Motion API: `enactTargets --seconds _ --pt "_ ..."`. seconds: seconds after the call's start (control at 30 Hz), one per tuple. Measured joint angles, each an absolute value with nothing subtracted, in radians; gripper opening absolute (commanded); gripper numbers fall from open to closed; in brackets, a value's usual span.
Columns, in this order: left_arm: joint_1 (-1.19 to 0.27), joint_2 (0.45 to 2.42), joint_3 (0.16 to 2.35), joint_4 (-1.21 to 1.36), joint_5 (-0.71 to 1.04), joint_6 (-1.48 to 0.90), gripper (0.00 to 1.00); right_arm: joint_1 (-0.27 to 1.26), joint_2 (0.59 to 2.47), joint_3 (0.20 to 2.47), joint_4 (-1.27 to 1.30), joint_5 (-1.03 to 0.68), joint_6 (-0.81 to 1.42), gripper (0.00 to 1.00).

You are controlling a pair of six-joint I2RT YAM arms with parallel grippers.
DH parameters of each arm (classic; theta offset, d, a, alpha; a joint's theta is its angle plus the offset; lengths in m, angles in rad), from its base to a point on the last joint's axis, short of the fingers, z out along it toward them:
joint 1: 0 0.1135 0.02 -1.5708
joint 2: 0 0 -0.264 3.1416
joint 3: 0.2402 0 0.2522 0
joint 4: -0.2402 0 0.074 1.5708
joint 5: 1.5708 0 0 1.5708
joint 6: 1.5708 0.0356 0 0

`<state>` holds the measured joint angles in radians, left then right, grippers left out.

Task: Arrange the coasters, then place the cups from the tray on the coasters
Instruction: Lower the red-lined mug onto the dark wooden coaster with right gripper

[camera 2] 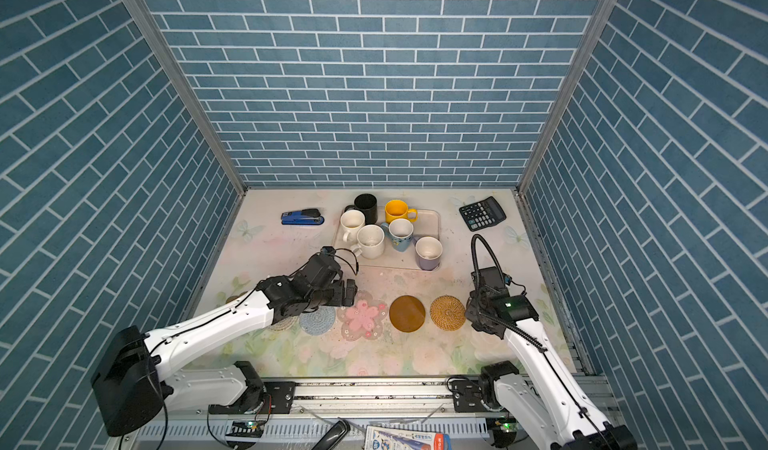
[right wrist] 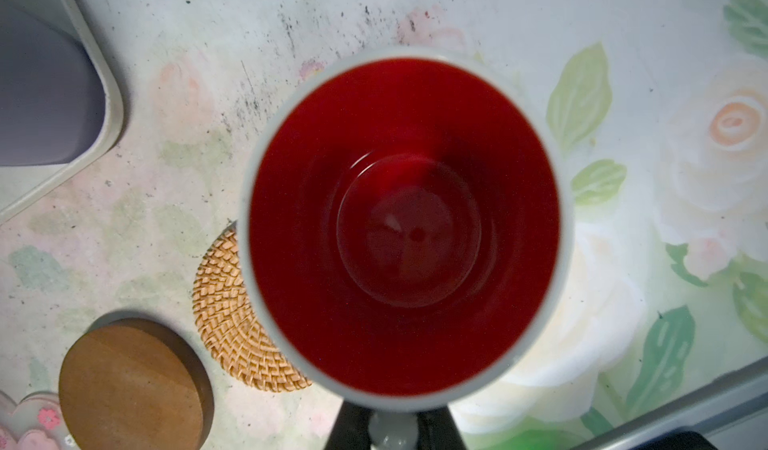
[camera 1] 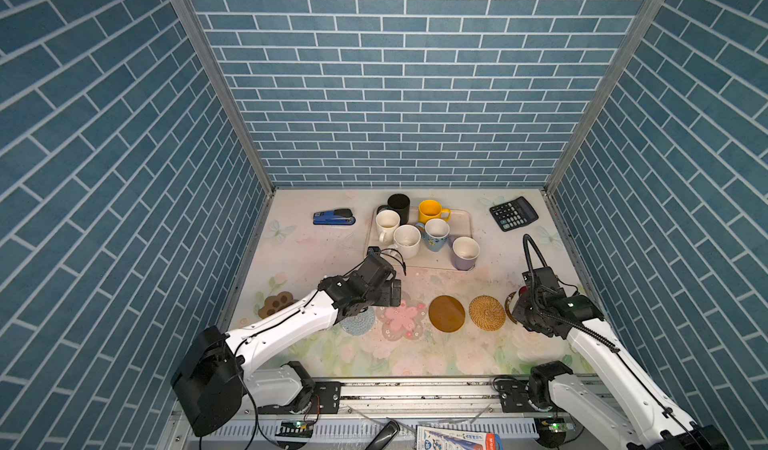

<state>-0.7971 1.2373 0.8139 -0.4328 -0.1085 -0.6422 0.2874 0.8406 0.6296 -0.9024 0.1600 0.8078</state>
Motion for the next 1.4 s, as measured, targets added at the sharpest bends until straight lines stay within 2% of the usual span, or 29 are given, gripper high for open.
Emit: enactTargets --seconds 1.4 --pt "-0.797 1.224 0.788 -0.421 -0.113 -0.642 0.99 0.216 0.947 0.664 -0.842 0.194 0.760 0.00"
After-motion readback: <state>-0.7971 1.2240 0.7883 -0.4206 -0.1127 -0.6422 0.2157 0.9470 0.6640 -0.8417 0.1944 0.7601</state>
